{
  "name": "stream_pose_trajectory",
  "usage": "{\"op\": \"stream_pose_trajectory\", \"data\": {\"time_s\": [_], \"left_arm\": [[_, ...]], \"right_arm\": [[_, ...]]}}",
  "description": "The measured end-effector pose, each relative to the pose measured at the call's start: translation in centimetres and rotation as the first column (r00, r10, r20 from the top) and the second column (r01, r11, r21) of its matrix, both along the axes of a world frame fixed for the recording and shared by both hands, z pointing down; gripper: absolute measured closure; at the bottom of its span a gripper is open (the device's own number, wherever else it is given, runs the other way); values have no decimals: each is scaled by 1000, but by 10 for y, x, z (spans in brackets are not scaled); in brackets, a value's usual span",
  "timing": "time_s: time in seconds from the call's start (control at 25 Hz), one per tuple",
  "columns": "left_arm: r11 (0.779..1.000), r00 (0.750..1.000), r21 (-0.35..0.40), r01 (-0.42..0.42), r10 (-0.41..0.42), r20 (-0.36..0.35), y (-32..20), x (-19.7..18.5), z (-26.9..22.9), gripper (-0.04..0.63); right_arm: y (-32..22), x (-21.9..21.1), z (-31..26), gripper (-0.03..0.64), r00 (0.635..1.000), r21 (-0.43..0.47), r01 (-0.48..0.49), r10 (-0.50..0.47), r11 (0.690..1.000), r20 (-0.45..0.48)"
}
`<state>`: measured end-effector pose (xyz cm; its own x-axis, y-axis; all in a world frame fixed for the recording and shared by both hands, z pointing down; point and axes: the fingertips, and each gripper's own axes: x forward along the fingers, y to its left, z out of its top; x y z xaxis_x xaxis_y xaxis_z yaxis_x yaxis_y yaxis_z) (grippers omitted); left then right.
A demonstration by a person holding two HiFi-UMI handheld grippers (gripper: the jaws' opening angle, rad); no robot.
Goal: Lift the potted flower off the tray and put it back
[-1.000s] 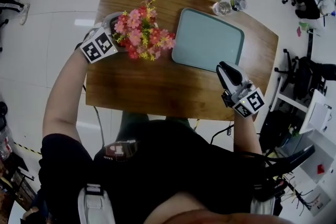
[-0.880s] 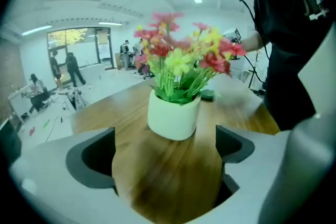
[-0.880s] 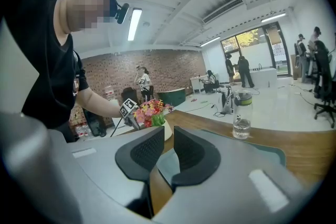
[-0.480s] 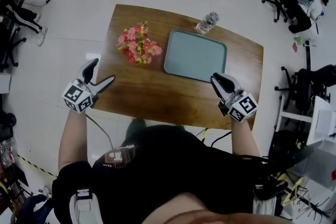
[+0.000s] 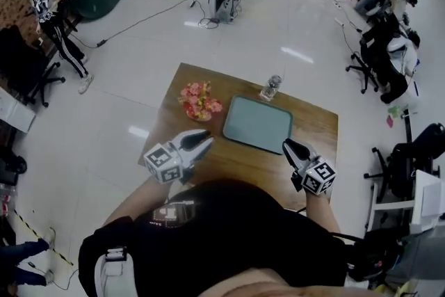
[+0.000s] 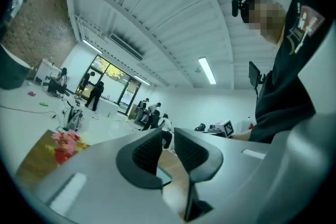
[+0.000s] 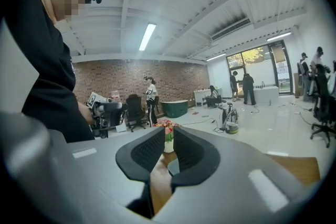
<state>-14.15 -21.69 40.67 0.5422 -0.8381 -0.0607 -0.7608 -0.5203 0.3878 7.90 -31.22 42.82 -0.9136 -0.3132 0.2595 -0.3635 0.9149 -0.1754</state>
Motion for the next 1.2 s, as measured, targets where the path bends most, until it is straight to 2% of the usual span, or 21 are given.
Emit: {"op": "stream_pose_trajectory", "data": {"time_s": [0.12, 0.2, 0.52, 0.68, 1.2], "left_arm": [[998, 997, 3, -63, 64, -36, 4, 42, -2, 594], [996, 995, 3, -93, 93, -37, 7, 57, 0, 594], [993, 982, -28, -112, 107, -153, -2, 50, -2, 596], [989, 982, -28, -142, 138, -127, -5, 55, -1, 597], [992, 989, -31, -119, 116, -87, -8, 46, -3, 595]], "right_arm": [[8, 7, -5, 555, 999, -12, -9, 9, 1000, 34], [15, 7, -2, 555, 999, -19, -1, 2, 1000, 50], [34, 5, 9, 555, 998, -33, 33, -32, 999, 52], [32, 14, 6, 555, 999, -23, 11, -10, 1000, 47], [35, 18, 5, 555, 999, -20, 7, -6, 1000, 52]]}}
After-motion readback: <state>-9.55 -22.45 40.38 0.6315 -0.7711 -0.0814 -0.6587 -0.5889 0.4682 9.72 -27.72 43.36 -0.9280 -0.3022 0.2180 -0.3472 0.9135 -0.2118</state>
